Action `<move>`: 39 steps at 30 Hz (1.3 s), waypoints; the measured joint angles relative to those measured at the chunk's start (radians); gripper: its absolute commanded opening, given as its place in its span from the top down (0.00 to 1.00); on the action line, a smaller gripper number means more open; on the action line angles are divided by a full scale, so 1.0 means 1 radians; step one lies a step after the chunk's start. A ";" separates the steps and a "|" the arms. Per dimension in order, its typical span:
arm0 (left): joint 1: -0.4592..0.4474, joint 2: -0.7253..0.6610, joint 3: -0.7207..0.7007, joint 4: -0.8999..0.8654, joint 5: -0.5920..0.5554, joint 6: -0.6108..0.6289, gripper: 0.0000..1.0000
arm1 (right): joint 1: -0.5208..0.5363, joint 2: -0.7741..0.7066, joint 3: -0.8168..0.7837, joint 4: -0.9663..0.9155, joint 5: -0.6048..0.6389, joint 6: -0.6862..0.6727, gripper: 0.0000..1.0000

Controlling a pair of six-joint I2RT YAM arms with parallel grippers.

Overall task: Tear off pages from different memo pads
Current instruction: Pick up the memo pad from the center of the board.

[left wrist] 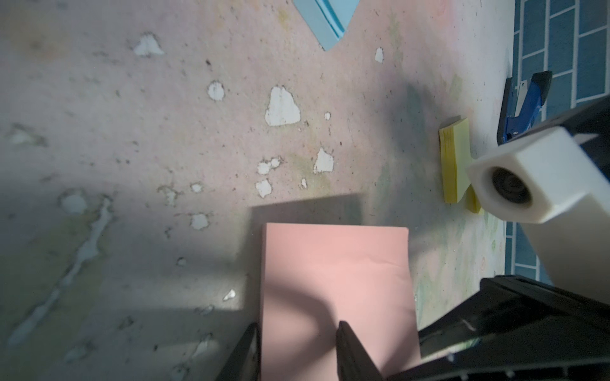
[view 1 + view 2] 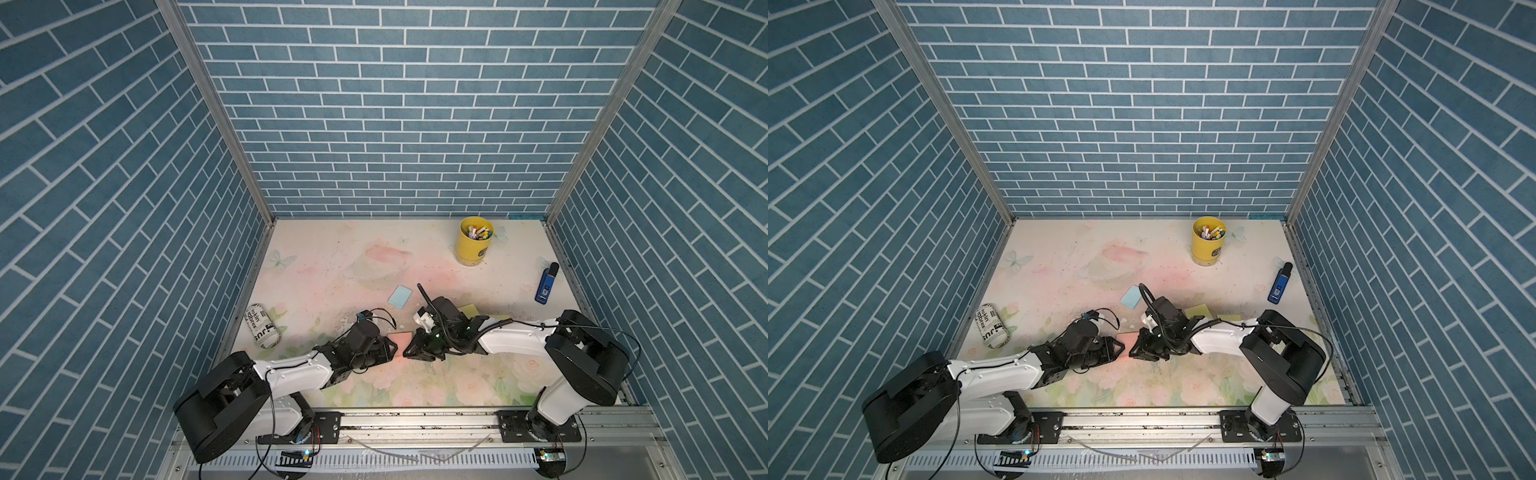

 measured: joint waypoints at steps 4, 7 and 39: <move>0.000 0.000 0.000 0.000 0.000 -0.002 0.59 | -0.003 0.000 -0.005 0.000 0.002 0.005 0.91; 0.000 -0.005 0.000 -0.004 0.002 -0.003 0.54 | -0.007 0.000 -0.006 0.000 0.003 0.005 0.94; 0.182 -0.203 0.019 0.254 0.172 -0.072 0.31 | -0.124 -0.250 -0.023 0.238 -0.105 0.036 0.99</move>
